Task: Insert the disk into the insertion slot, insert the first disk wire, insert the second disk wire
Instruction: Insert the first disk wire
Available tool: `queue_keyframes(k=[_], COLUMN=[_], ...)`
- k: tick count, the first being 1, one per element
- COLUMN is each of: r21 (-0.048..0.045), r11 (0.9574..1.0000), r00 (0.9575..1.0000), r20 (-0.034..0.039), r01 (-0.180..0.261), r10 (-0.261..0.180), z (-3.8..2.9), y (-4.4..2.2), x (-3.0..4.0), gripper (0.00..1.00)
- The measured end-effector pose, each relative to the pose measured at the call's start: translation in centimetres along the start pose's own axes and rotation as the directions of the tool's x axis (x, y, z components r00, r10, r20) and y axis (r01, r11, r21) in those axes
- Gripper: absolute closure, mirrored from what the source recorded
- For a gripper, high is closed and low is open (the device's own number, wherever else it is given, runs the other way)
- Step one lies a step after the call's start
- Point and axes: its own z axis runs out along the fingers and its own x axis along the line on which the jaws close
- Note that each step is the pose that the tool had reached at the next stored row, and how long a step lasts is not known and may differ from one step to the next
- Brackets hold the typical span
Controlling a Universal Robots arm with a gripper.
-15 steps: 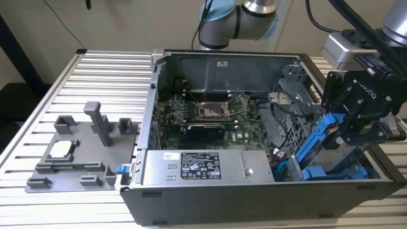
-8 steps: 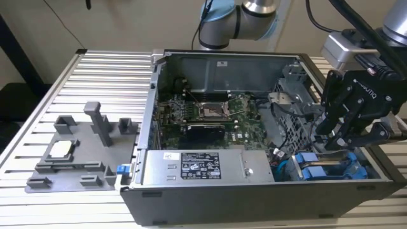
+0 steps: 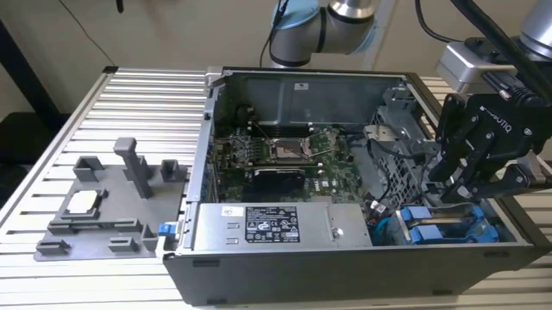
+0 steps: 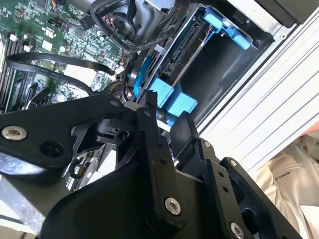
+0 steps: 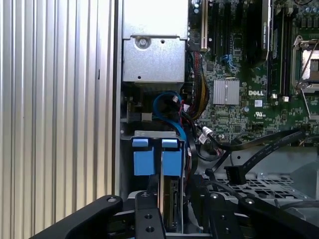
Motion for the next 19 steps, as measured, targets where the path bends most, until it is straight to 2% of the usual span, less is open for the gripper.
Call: queue_keyframes(k=[6, 14, 19], r21=[0.0000, 0.0000, 0.0000], r11=[1.0000, 1.0000, 1.0000], r00=[1.0000, 1.0000, 1.0000], r20=[-0.0001, 0.0000, 0.0001], r01=[0.000, 0.000, 0.000], r10=[0.000, 0.000, 0.000], z=[-0.01, -0.07, -0.11], y=[-0.24, -1.74, -2.59], x=[0.00, -0.11, -0.59], gripper=[0.60, 0.60, 0.60])
